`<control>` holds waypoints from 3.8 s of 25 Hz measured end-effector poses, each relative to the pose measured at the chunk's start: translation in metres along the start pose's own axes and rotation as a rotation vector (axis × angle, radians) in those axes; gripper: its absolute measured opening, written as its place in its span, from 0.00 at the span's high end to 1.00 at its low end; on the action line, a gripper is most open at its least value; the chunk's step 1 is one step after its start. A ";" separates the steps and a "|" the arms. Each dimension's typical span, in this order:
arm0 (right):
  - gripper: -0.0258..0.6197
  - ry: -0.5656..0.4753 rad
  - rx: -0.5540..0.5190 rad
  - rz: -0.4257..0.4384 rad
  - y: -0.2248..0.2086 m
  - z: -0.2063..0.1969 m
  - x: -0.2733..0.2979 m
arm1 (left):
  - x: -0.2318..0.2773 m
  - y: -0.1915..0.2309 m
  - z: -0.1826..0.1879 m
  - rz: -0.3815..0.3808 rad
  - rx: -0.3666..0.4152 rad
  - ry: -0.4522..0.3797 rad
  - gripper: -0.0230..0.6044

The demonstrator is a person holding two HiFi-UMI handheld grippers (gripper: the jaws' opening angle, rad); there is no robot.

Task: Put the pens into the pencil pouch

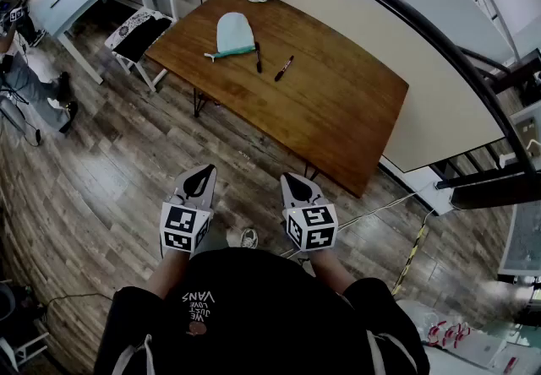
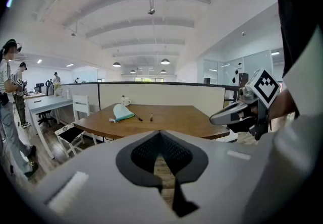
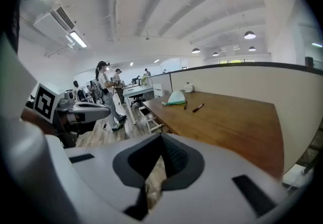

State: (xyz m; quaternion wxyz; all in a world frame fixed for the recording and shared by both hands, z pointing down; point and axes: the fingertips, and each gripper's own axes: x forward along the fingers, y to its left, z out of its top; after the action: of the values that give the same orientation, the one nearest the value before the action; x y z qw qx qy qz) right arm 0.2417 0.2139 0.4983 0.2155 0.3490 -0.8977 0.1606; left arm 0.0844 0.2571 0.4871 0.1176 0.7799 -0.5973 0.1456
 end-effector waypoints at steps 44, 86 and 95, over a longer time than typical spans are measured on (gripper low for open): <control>0.75 -0.024 0.269 -0.325 0.025 0.088 0.200 | 0.116 0.220 0.006 -0.381 0.075 0.127 0.71; 0.75 0.243 0.099 -0.257 -0.139 0.108 0.375 | 0.307 0.264 0.050 -0.316 0.093 0.213 0.71; 0.75 0.313 0.130 -0.310 -0.150 0.094 0.401 | 0.350 0.261 0.029 -0.451 0.184 0.286 0.71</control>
State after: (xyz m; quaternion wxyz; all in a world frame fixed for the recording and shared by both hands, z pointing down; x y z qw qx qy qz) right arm 0.0541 -0.1567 0.6383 0.3511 0.4666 -0.7769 0.2353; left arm -0.0802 -0.1351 0.5918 0.1586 0.8721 -0.3702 0.2779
